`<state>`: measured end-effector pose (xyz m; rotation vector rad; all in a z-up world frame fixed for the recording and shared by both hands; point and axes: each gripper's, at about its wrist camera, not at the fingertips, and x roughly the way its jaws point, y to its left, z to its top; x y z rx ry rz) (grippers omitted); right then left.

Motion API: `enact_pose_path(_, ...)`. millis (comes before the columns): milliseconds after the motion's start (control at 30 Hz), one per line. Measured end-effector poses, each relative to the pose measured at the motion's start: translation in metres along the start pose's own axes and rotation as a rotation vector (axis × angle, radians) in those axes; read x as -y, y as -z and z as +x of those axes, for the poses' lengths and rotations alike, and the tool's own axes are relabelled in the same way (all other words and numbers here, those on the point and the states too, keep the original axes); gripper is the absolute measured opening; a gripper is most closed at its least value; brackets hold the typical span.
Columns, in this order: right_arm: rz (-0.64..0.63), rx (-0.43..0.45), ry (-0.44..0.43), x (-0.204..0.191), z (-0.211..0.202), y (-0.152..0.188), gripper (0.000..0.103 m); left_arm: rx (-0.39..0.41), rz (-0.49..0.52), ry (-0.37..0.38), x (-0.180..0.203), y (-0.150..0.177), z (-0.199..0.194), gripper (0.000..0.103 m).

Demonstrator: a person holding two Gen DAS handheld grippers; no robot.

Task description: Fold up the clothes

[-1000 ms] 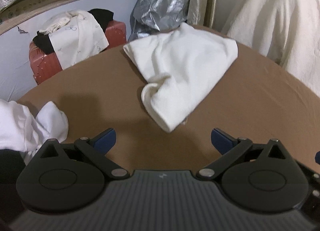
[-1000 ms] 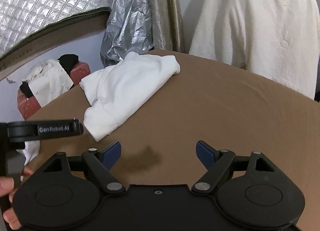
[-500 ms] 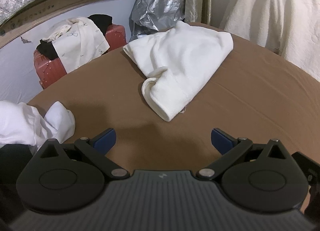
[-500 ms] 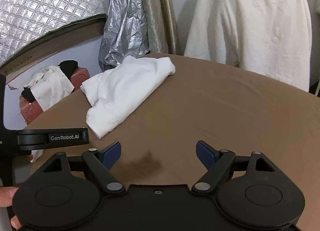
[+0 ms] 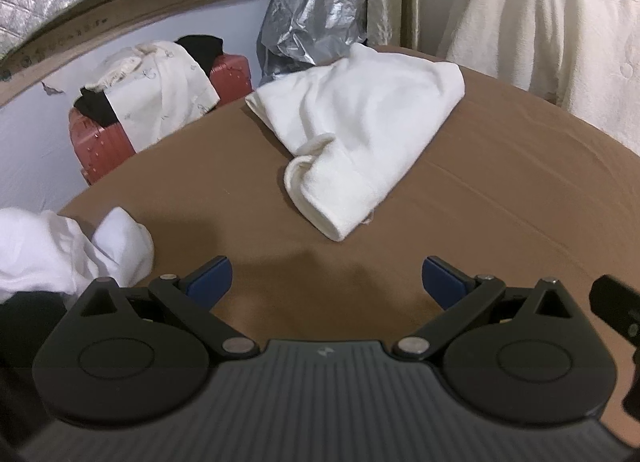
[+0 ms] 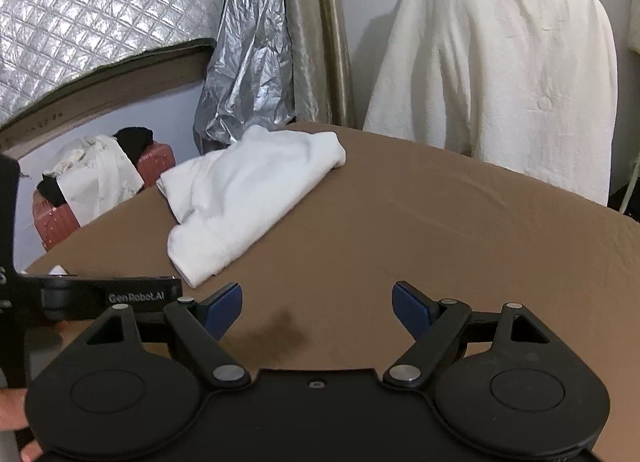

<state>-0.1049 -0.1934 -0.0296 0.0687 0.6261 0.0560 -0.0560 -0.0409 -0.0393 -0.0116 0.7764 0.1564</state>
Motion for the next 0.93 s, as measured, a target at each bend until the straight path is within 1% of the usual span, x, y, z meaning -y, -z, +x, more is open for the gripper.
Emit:
enact_pose_path(133,0.012,-0.008,0.002,-0.003,-0.002,0.004,0.086,0.008,0.001,0.004,-0.003,-0.001,0.0,0.103)
enact_pose_path(233,0.042,-0.019,0.01,-0.002,-0.003,0.008,0.086,0.018,0.011,-0.014,-0.003,-0.001,-0.001,0.103)
enact_pose_path(300,0.072,-0.024,0.007,0.0,-0.003,0.01,0.086,0.022,0.01,-0.008,-0.004,-0.002,-0.002,0.103)
enact_pose_path(400,0.068,-0.027,0.005,-0.002,-0.004,0.013,0.086,0.021,0.005,-0.001,-0.005,-0.002,-0.002,0.103)
enact_pose_path(533,0.098,-0.024,-0.031,0.001,-0.008,0.016,0.086,0.022,0.004,0.003,-0.005,-0.002,-0.002,0.103)
enact_pose_path(933,0.081,0.013,-0.013,0.001,-0.012,0.013,0.086,0.006,-0.017,-0.001,-0.005,0.0,-0.001,0.103)
